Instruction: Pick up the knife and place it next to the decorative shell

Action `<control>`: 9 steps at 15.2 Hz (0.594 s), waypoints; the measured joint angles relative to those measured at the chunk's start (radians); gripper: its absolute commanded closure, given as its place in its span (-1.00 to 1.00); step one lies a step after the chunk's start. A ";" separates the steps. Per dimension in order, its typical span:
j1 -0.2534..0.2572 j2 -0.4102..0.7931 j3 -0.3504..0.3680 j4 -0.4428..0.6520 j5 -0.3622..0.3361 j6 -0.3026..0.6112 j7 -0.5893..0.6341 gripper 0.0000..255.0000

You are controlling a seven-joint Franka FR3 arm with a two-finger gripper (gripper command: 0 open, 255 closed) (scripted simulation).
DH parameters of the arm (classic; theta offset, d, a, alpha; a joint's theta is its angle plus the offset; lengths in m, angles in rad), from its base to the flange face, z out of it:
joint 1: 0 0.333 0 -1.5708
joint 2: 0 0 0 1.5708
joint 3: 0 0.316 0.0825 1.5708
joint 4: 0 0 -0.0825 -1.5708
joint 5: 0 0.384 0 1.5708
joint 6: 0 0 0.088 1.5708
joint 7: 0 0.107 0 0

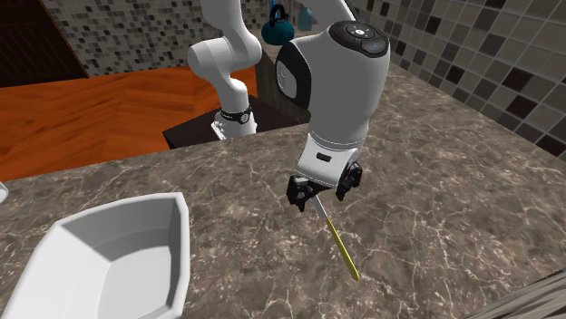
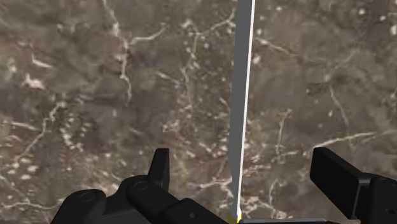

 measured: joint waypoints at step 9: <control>-0.001 0.026 0.001 -0.018 0.004 0.044 -0.003 -1.00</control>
